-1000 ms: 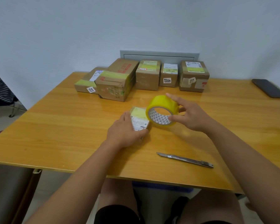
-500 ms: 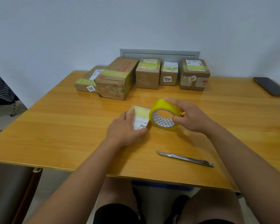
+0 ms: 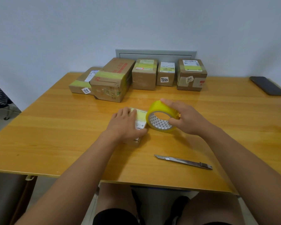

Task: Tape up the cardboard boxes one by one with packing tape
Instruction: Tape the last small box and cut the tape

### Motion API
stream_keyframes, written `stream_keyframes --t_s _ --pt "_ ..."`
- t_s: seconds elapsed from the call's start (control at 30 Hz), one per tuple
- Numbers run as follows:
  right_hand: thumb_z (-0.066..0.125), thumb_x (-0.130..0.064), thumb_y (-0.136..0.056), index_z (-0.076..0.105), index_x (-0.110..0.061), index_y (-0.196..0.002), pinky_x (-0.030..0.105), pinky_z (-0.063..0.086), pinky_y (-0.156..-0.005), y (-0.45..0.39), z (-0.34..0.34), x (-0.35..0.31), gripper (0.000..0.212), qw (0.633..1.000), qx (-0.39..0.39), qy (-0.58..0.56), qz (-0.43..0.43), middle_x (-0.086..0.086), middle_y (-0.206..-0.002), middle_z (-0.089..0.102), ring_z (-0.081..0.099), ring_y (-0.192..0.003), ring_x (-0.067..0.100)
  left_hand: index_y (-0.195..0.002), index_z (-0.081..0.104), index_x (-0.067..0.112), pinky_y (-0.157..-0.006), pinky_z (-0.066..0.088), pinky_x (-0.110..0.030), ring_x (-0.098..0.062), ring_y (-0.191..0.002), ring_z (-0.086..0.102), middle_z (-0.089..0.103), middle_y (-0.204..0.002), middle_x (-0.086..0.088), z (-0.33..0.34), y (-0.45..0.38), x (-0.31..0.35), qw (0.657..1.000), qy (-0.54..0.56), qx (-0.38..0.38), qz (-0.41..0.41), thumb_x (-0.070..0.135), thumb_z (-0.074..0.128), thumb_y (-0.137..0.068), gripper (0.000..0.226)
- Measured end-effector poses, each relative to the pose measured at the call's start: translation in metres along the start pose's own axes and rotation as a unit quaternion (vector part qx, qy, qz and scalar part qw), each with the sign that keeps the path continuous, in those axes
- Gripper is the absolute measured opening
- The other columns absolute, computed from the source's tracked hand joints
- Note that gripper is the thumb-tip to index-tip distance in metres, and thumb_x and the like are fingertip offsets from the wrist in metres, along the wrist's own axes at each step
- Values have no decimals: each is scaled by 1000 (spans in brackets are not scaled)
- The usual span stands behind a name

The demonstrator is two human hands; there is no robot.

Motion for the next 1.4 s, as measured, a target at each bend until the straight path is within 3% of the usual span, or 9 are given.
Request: stream_keyframes --t_s 0.07,0.13,0.2,0.4,0.6,0.83,1.03,1.27,1.4 --pt "62 -26 -90 22 -47 -150 31 44 -82 0 1 1 75 1000 1 -1 -2 0 -123 49 47 -100 17 -154 17 9 -120 12 -42 -28 -148 7 10 -161 -13 3 -4 3 1000 1 -5 17 67 42 -88 92" --pt "62 -25 -90 22 -47 -150 28 40 -78 0 2 1 75 1000 1 -4 -4 -4 -119 47 46 -96 14 -155 5 3 -121 -2 -37 -24 -151 -12 -13 -164 -13 7 -6 5 999 26 -22 35 62 43 -91 95" --pt "62 -24 -90 23 -46 -150 25 36 -76 0 3 1 75 1000 5 -8 -7 -7 -117 45 44 -95 11 -156 -6 6 -120 -4 -33 -21 -150 -15 -20 -162 -11 12 -7 5 997 52 -33 41 58 42 -94 94" --pt "62 -25 -89 22 -49 -149 35 47 -87 1 4 1 76 1000 16 -16 -13 0 -132 48 48 -108 16 -156 -11 21 -122 -8 -38 -18 -148 -23 -20 -162 0 16 -9 5 996 12 -38 81 53 31 -99 78" --pt "61 -26 -89 22 -49 -149 38 48 -83 1 6 3 76 1000 21 -11 -9 3 -118 51 50 -96 19 -156 -10 35 -123 -7 -39 -16 -149 -20 -19 -162 1 18 -11 3 993 15 -53 107 51 27 -100 68" --pt "61 -25 -89 20 -48 -150 35 48 -85 1 7 4 76 1000 18 -12 -16 2 -128 49 49 -103 17 -155 -14 26 -122 -11 -37 -12 -148 -21 -18 -162 6 20 -11 4 990 9 -47 135 47 22 -103 67" --pt "63 -26 -88 12 -53 -149 36 50 -82 4 6 3 84 1000 7 -6 -1 2 -118 49 50 -96 17 -156 -12 29 -121 -12 -45 -11 -148 -19 -20 -160 12 20 -13 4 991 10 -56 120 57 36 -96 81" --pt "64 -33 -92 -1 -63 -144 43 51 -91 7 -1 3 89 999 -27 -25 13 6 -132 48 54 -105 21 -158 -2 30 -122 -6 -45 -11 -151 -9 -7 -164 12 12 -6 5 987 112 -36 107 49 30 -88 79" --pt "69 -32 -90 8 -52 -149 19 49 -79 3 -27 -17 87 994 55 -95 -3 -8 -132 46 55 -94 9 -157 7 37 -122 -4 -42 -8 -150 -9 -2 -161 19 -3 10 11 943 319 -47 79 32 39 -102 64"
Point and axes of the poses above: each hand's wrist, its own y-axis away from the middle knuckle, its own z-axis out of the palm, x = y × z, the point moved 3 cm from there along -y, towards the middle knuckle
